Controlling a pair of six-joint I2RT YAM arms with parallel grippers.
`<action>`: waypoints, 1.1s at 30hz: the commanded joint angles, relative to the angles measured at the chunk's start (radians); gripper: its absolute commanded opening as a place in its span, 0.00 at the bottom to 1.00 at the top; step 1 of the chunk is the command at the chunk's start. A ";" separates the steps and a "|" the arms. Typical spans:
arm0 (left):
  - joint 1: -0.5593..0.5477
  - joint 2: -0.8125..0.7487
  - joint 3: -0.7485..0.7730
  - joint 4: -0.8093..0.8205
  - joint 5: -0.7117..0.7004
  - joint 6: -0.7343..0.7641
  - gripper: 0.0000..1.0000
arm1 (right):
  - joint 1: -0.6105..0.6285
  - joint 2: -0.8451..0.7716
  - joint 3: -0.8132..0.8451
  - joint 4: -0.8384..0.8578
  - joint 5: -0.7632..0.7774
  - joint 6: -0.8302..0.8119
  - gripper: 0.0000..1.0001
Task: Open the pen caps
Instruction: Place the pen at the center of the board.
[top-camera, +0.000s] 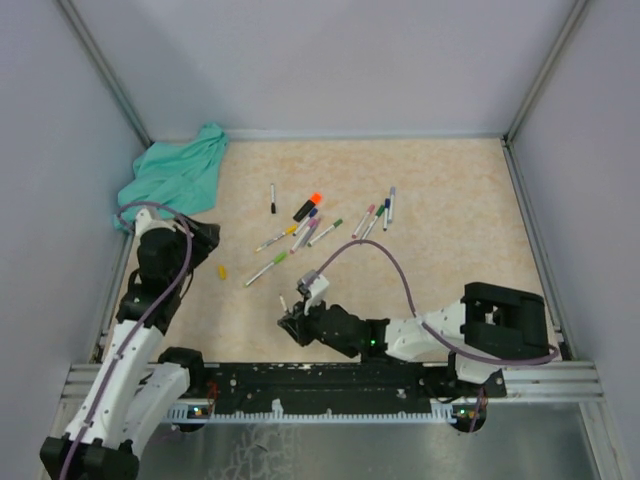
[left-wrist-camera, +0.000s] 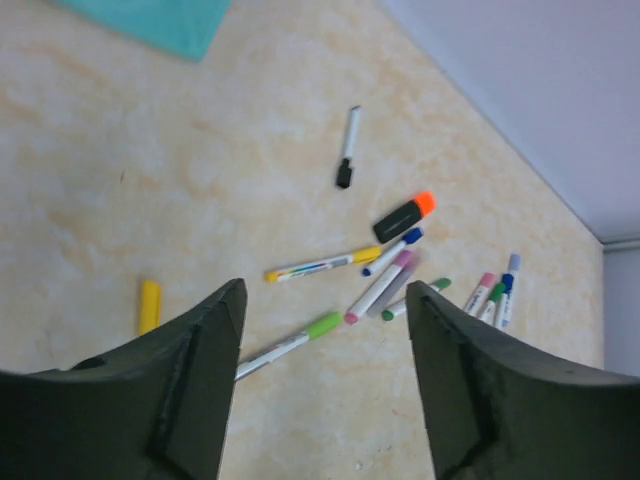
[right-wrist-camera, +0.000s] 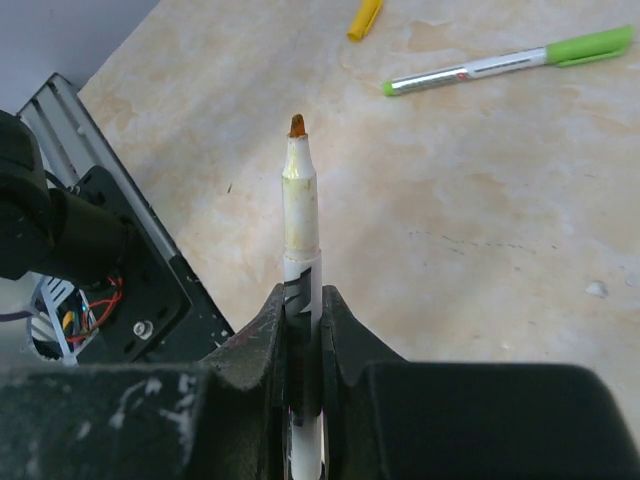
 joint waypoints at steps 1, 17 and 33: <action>0.005 -0.067 0.154 -0.029 0.089 0.291 0.76 | 0.010 0.099 0.184 -0.109 -0.053 -0.041 0.04; -0.052 -0.326 0.094 -0.004 -0.104 0.596 0.89 | 0.008 0.546 0.823 -0.660 0.100 0.219 0.04; -0.089 -0.340 0.097 -0.017 -0.115 0.587 0.89 | -0.011 0.659 0.943 -0.732 0.078 0.234 0.15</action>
